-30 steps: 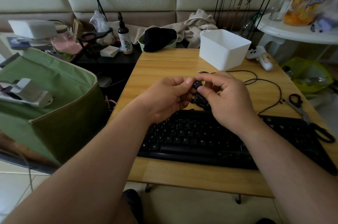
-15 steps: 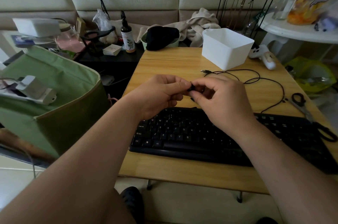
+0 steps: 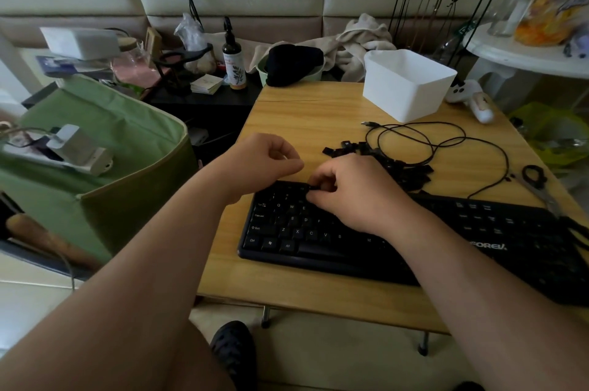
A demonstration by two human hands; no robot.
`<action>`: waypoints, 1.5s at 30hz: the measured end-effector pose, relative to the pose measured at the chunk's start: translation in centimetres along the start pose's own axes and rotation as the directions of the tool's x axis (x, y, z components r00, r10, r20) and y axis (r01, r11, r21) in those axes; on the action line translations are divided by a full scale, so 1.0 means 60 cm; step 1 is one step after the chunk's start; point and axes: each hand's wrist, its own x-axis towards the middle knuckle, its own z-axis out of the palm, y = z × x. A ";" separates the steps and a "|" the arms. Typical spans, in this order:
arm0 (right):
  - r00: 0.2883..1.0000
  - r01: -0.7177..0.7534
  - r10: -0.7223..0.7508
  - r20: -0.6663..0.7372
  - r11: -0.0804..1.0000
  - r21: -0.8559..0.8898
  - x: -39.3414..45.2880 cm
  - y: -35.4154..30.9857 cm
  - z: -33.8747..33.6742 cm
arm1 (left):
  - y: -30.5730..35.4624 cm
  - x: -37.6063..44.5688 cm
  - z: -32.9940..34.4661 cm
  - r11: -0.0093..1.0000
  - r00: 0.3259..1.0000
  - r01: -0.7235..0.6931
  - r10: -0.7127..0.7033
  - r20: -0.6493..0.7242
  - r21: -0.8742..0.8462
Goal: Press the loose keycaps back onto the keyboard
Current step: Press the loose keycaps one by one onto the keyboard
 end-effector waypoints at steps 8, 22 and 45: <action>0.988 -0.065 0.070 0.135 0.997 -0.043 0.026 -0.029 0.008 | -0.037 0.001 -0.023 0.988 0.974 0.144 -0.151 0.167 0.050; 0.972 -0.190 0.198 0.130 0.979 -0.069 0.031 -0.041 0.013 | -0.029 -0.004 -0.008 0.983 0.964 0.158 -0.173 0.203 0.089; 0.960 -0.242 0.263 -0.095 0.952 0.188 0.018 0.004 -0.010 | -0.018 -0.006 -0.005 0.977 0.966 0.210 -0.201 0.163 -0.036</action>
